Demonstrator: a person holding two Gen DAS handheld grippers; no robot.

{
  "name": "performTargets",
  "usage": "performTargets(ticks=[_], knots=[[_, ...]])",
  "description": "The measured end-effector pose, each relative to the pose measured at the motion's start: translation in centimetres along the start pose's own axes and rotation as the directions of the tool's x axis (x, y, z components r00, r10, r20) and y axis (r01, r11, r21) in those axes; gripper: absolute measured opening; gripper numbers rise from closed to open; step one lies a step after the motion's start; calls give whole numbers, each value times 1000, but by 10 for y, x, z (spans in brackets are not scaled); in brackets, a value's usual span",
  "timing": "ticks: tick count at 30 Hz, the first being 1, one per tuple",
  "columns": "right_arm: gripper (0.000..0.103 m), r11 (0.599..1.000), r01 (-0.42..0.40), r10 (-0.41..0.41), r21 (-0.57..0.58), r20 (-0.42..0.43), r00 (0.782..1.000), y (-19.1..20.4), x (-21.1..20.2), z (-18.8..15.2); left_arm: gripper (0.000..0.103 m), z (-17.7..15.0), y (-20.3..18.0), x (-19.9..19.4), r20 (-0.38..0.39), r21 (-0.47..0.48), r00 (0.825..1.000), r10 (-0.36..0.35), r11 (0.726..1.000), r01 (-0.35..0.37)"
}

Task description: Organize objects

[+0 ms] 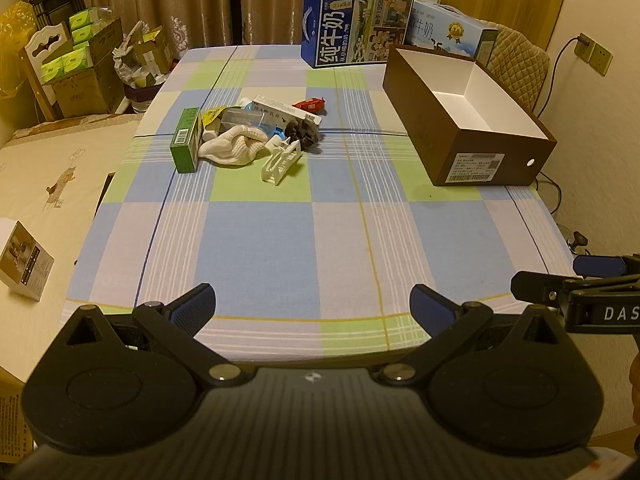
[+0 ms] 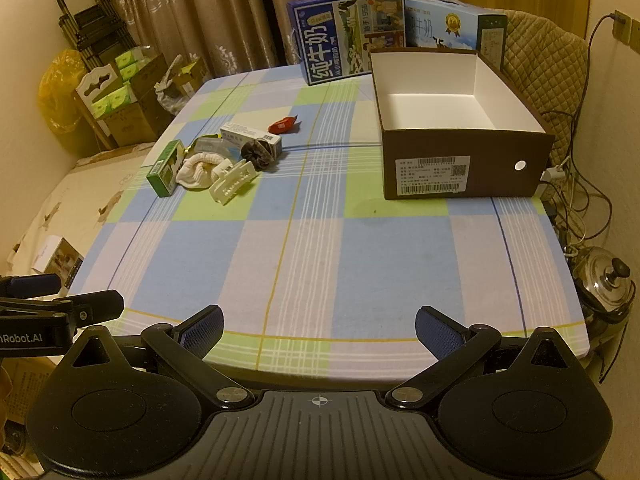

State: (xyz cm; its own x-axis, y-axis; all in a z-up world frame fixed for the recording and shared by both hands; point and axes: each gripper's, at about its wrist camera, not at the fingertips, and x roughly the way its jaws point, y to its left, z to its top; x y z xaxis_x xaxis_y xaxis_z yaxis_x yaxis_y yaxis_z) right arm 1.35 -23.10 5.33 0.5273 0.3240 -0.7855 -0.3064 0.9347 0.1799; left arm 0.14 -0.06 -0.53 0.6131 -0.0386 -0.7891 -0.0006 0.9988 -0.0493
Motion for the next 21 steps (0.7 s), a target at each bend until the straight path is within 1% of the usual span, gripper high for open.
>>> performTargets(ticks=[21], knots=[[100, 1000, 0, 0, -9, 1, 1000, -2, 0, 2, 102, -6, -1, 0, -6, -13, 1000, -3, 1000, 3]])
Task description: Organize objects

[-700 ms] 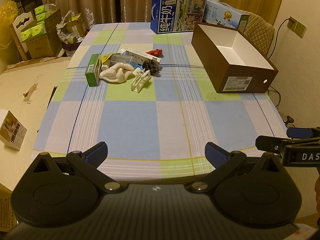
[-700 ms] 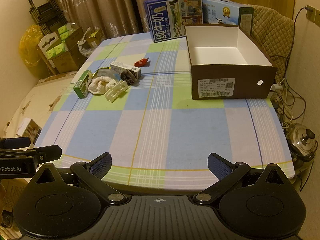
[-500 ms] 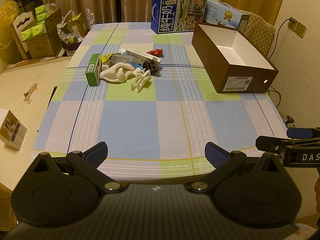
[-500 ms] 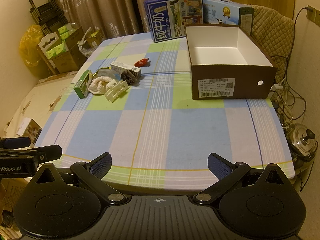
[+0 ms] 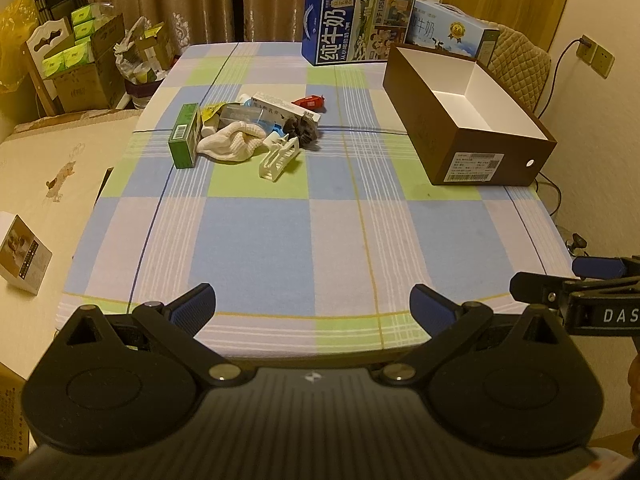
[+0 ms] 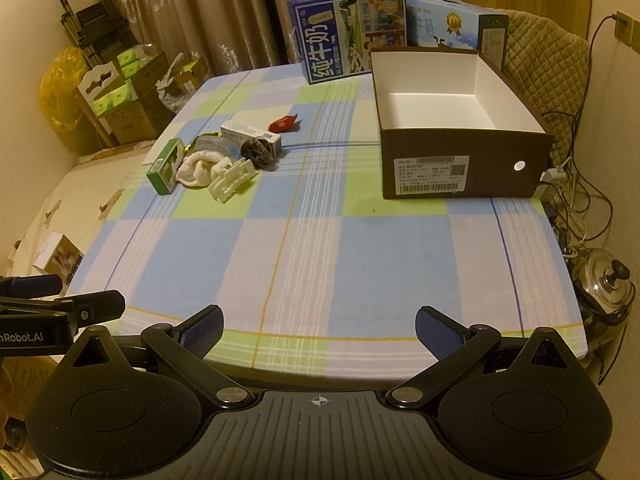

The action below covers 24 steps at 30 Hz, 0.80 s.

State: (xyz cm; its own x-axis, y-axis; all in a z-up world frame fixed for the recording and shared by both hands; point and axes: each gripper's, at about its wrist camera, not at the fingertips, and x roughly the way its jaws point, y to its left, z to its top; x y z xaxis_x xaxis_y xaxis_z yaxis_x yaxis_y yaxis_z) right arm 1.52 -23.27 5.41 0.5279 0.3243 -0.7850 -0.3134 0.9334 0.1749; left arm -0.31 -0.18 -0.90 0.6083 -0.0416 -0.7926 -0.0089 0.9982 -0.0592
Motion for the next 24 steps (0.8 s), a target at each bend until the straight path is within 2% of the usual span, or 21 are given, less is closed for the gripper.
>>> performTargets(ticks=[24], knots=[[100, 997, -48, 47, -62, -25, 999, -24, 8, 8, 102, 4, -24, 5, -16, -57, 999, 39, 998, -39]])
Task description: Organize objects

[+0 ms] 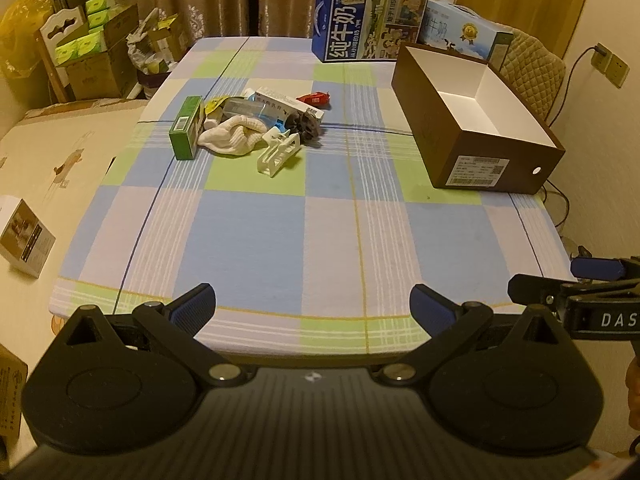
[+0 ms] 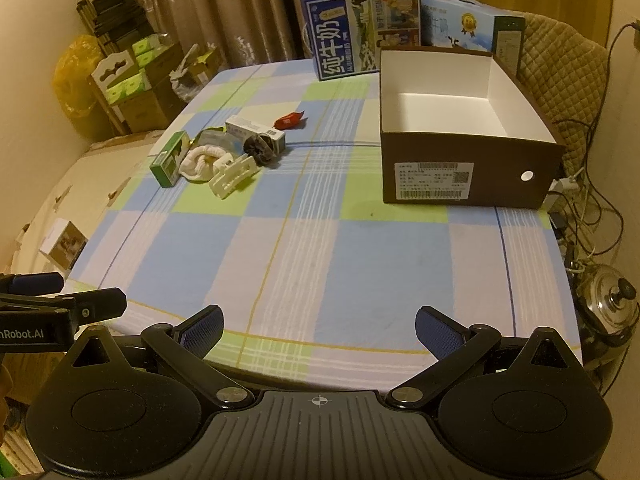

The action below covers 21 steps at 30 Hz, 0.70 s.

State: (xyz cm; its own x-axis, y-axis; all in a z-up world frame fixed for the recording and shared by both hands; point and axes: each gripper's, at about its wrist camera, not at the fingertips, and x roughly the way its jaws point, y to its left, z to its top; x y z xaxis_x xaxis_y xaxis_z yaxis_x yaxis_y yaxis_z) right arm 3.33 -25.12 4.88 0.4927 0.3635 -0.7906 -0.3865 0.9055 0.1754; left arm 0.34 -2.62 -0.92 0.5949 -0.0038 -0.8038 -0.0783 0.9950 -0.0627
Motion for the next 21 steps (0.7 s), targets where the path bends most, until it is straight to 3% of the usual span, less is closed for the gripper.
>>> performTargets(ticks=[15, 21], knots=[[100, 997, -52, 51, -57, -8, 999, -28, -6, -3, 102, -14, -24, -7, -5, -54, 999, 47, 997, -47], [100, 997, -67, 67, -29, -4, 998, -38, -7, -3, 102, -12, -33, -10, 0, -43, 998, 57, 997, -57]])
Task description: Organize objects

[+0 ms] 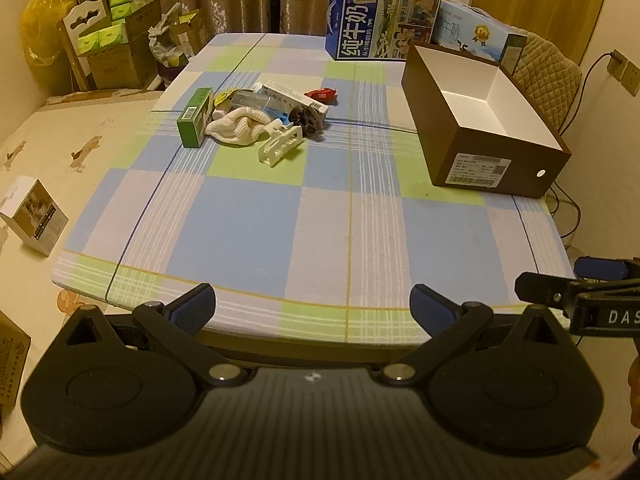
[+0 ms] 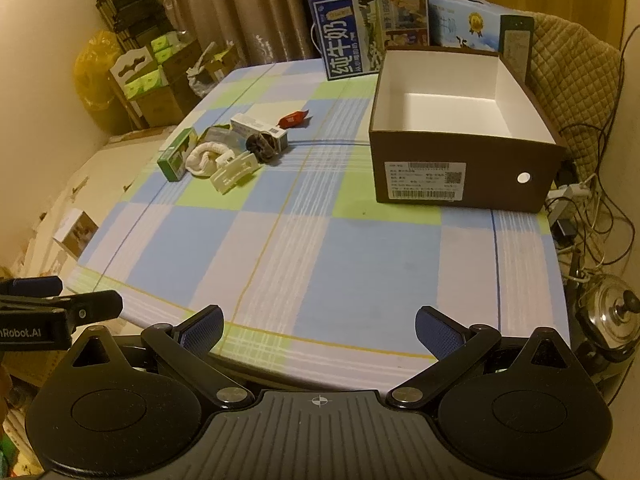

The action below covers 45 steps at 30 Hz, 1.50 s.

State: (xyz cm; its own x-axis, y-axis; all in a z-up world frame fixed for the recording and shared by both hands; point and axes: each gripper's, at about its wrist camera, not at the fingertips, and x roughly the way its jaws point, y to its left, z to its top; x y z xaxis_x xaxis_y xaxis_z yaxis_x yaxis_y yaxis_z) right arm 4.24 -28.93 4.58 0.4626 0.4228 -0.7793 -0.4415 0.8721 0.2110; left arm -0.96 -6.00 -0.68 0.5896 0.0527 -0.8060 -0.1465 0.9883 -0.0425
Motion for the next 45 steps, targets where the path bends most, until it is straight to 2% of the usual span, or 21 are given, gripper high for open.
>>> performTargets(ticks=[10, 19, 26, 34, 45], knots=[[100, 999, -24, 24, 23, -5, 1000, 7, 13, 8, 102, 11, 19, 10, -14, 0, 1000, 18, 1000, -18], [97, 997, -4, 2, 71, 21, 1000, 27, 45, 34, 102, 47, 58, 48, -38, 22, 999, -28, 999, 29], [92, 995, 7, -10, 104, 28, 1000, 58, 90, 71, 102, 90, 108, 86, -51, 36, 998, -44, 998, 46], [84, 993, -19, 14, 113, 43, 999, 103, 151, 111, 102, 136, 165, 127, -62, 57, 997, -36, 998, 40], [74, 986, 13, -16, 166, 18, 1000, 137, 233, 139, 102, 178, 206, 182, -94, 84, 994, -50, 995, 58]])
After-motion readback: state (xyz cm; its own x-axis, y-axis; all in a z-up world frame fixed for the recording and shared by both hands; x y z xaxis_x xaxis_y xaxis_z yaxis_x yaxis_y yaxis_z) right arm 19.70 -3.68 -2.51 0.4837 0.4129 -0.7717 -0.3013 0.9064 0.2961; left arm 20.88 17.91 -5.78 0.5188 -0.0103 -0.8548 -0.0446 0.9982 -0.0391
